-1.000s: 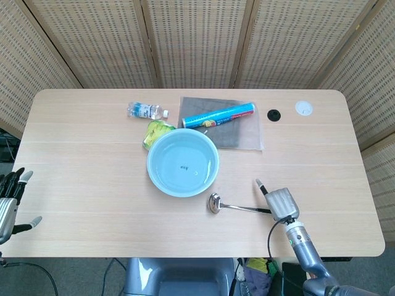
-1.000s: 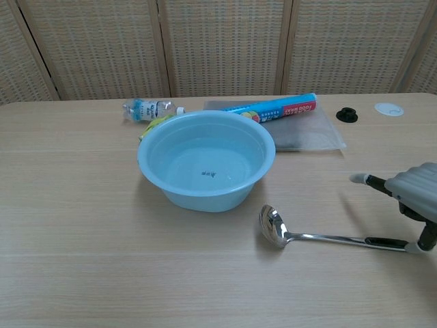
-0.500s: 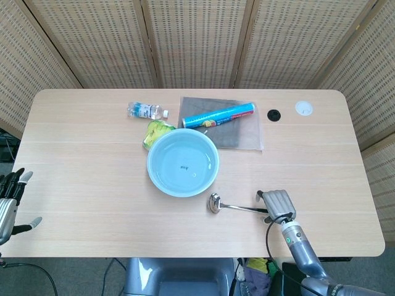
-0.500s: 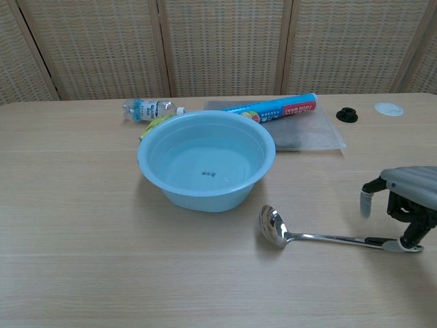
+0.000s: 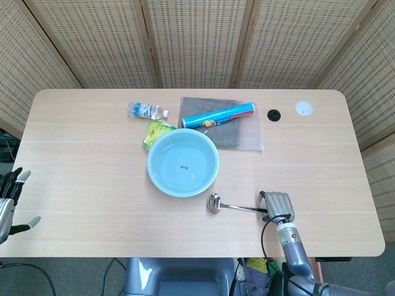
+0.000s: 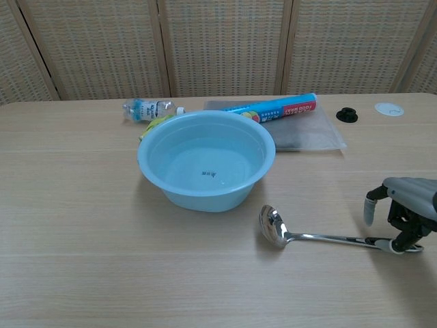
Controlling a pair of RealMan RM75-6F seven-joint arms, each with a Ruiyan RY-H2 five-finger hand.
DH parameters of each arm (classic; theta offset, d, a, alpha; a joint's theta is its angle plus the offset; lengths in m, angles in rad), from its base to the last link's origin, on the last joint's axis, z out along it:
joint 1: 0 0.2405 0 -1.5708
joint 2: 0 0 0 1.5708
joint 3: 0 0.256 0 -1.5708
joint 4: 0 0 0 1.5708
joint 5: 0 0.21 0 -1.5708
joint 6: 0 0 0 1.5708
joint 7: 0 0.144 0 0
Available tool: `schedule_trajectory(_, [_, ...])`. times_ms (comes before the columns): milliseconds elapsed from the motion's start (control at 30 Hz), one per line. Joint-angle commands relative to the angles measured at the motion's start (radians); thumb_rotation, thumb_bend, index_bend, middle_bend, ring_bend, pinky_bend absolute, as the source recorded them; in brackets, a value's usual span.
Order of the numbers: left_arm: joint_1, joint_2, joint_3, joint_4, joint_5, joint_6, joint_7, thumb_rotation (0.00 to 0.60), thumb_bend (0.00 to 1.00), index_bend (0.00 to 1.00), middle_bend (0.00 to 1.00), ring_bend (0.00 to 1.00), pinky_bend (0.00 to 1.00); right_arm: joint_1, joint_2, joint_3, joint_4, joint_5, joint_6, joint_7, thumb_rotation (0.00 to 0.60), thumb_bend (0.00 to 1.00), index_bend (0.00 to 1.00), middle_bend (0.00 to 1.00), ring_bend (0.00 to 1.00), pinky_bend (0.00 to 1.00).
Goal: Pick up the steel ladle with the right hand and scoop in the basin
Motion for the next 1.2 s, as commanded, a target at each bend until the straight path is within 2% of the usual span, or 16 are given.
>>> schedule_trajectory(33, [0.0,0.0,0.0,0.001,0.0,-0.001,0.0,0.6,0.0,0.0,0.0,0.0,0.0,0.004,-0.011,-0.004,-0.003,0.013,0.011,-0.013,0.6,0.3,0.44,0.96,0.96,1.0])
schedule_trajectory(233, [-0.002,0.0,-0.001,0.001,-0.005,-0.005,0.002,0.6,0.0,0.0,0.0,0.0,0.0,0.006,-0.042,-0.024,0.024,0.017,0.036,-0.034,0.6,0.3,0.44,0.96,0.96,1.0])
schedule_trajectory(500, [-0.002,-0.002,-0.001,0.003,-0.006,-0.005,0.003,0.6,0.0,0.0,0.0,0.0,0.0,-0.012,-0.072,-0.036,0.08,-0.039,0.056,0.053,0.6,0.3,0.44,0.96,0.96,1.0])
schedule_trajectory(933, [-0.002,-0.006,-0.001,0.006,-0.008,-0.007,0.008,0.6,0.0,0.0,0.0,0.0,0.0,-0.033,-0.087,-0.018,0.104,-0.035,0.047,0.141,0.6,0.31,0.44,0.96,0.96,1.0])
schedule_trajectory(1200, [-0.002,-0.006,-0.001,0.007,-0.008,-0.008,0.006,0.6,0.0,0.0,0.0,0.0,0.0,-0.044,-0.1,-0.033,0.14,-0.065,0.048,0.174,0.6,0.31,0.46,0.96,0.96,1.0])
